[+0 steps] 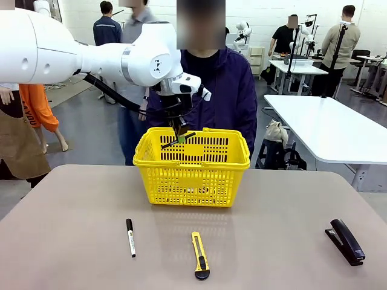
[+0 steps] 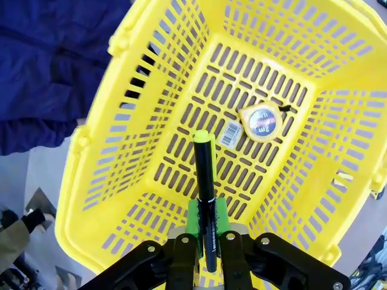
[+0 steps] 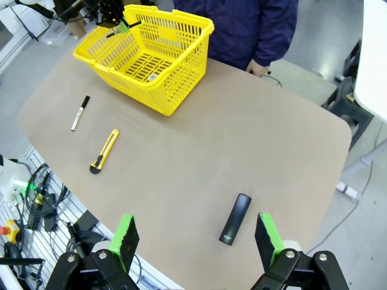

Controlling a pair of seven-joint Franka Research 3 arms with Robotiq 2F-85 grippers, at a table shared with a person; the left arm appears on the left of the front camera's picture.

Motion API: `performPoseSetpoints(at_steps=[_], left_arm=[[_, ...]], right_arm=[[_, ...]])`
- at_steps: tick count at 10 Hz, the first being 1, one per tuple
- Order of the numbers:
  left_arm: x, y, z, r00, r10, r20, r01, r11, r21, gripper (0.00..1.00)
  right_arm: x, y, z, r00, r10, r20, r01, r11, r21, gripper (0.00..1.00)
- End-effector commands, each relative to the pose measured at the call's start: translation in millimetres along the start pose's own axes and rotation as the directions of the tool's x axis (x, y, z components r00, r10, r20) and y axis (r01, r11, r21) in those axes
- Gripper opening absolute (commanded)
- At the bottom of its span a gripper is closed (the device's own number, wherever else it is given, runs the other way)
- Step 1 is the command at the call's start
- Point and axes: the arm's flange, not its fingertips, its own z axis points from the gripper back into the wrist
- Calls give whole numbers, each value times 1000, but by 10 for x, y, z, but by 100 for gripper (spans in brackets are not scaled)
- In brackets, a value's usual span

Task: Place the items the person wants into the basket.
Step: Pick up the item the person points to and place it in the Market Basket.

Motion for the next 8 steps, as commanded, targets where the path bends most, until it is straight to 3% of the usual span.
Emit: performPoseSetpoints(at_steps=[1,8], left_arm=[[39,63,-147,998,-29,-51,28,999,-31,11],[238,130,-767,988,-61,-144,50,996,-74,11]], right_arm=[[1,-3,-19,1000,-11,-19,11,1000,-29,100],[1,-3,-19,1000,-11,-19,11,1000,-29,100]])
